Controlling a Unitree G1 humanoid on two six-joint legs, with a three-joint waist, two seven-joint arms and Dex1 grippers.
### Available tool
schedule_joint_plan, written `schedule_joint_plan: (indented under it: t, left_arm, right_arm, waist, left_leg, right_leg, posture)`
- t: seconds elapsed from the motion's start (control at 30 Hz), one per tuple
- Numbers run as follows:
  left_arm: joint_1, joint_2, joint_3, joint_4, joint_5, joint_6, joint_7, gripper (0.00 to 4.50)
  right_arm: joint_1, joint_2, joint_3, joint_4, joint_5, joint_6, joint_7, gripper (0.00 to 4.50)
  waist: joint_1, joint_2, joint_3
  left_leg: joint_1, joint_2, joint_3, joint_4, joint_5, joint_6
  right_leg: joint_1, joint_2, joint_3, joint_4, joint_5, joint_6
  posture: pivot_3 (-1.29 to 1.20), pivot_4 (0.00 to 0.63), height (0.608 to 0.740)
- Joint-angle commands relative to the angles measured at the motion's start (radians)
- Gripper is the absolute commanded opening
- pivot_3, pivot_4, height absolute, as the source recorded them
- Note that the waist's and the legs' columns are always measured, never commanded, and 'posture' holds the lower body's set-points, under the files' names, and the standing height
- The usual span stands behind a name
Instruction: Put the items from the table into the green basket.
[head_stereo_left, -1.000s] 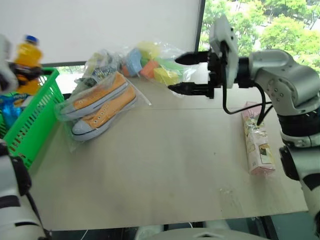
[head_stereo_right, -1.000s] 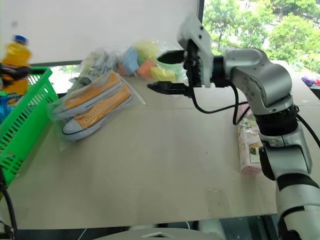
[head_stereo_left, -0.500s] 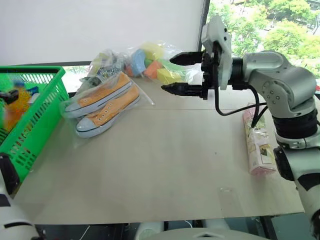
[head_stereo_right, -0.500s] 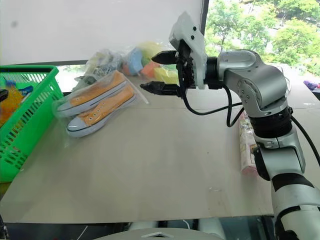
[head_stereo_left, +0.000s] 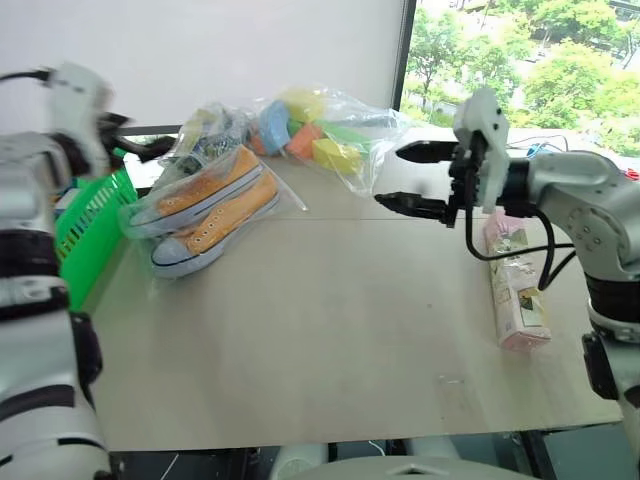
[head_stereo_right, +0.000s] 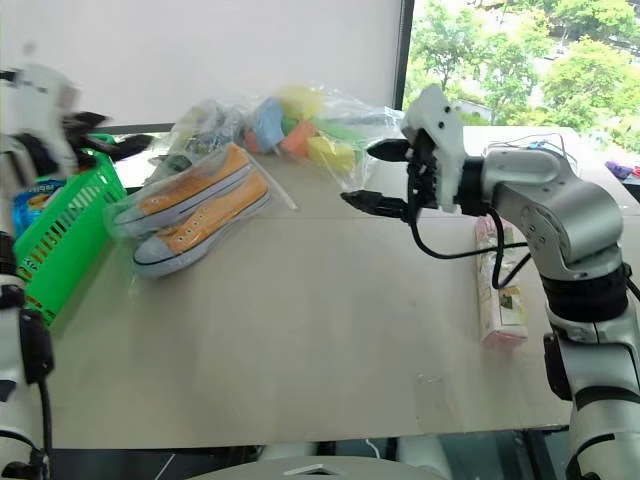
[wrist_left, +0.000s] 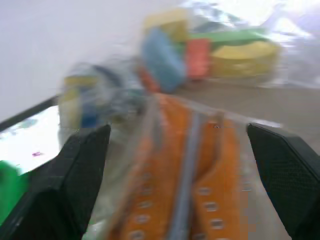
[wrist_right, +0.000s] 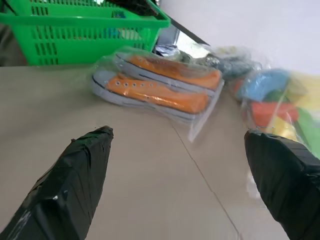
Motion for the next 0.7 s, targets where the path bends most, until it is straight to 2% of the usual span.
schedule_joint_plan:
  t: [0.03,0.13,0.27,0.33,0.43,0.57,0.7]
  left_arm:
    - [0.058,-0.071,0.029,-0.321,-0.161,0.234,0.02,4.46]
    - [0.092,-0.169,-0.001,-0.51,-0.278,0.402,0.055,4.46]
    - [0.037,-0.335,-0.076,-0.584,-0.33,0.555,0.161,4.46]
    - [0.0,-0.422,-0.115,-0.594,-0.347,0.607,0.202,4.46]
    - [-0.051,-0.5,-0.165,-0.557,-0.335,0.657,0.247,4.46]
    - [-0.135,-0.649,-0.157,-0.415,-0.351,0.767,0.303,4.46]
    - [-0.204,-0.821,-0.145,-0.257,-0.339,0.836,0.359,4.46]
  right_arm:
    - [0.061,-0.042,-0.11,-0.103,0.042,0.047,-0.049,4.5]
    - [0.142,-0.085,-0.19,-0.174,0.071,0.096,-0.09,4.5]
    - [0.25,-0.158,-0.284,-0.239,0.08,0.162,-0.141,4.5]
    - [0.335,-0.222,-0.318,-0.281,0.07,0.194,-0.144,4.5]
    - [0.431,-0.257,-0.375,-0.319,0.085,0.247,-0.172,4.5]
    - [0.499,-0.21,-0.47,-0.368,0.141,0.31,-0.225,4.5]
    - [0.572,-0.205,-0.578,-0.423,0.189,0.334,-0.232,4.5]
  waist:
    - [-0.011,0.0,0.0]
    - [-0.02,0.001,0.0]
    - [-0.025,0.005,0.0]
    - [-0.026,0.008,0.001]
    - [-0.049,0.012,0.001]
    - [-0.088,0.016,-0.001]
    - [-0.098,0.017,-0.001]
  left_leg:
    - [0.0,0.0,0.0,0.001,0.0,0.0]
    - [0.001,0.0,0.001,0.001,0.0,0.001]
    - [0.004,0.0,0.0,0.002,-0.002,0.004]
    - [0.012,0.0,-0.001,0.001,-0.002,0.005]
    - [0.022,0.001,-0.004,0.001,-0.003,0.006]
    - [0.025,0.002,0.0,0.001,-0.003,0.006]
    - [0.028,0.002,0.001,0.0,-0.003,0.006]
  right_leg:
    - [0.0,0.0,0.0,0.002,0.0,0.0]
    - [0.0,0.001,0.002,0.004,0.0,0.0]
    - [0.004,0.004,0.003,0.0,0.0,0.0]
    - [0.013,0.009,0.003,-0.002,0.0,0.0]
    - [0.028,0.012,0.0,-0.012,-0.001,0.0]
    - [0.029,0.013,0.006,-0.011,-0.001,0.0]
    - [0.03,0.015,0.007,-0.011,-0.001,0.001]
  posture:
    - [0.03,0.0,0.74]
    - [0.0,0.0,0.74]
    - [-0.07,0.0,0.74]
    - [-0.13,0.0,0.74]
    - [-0.16,0.0,0.74]
    - [-0.17,0.0,0.74]
    - [-0.21,0.0,0.74]
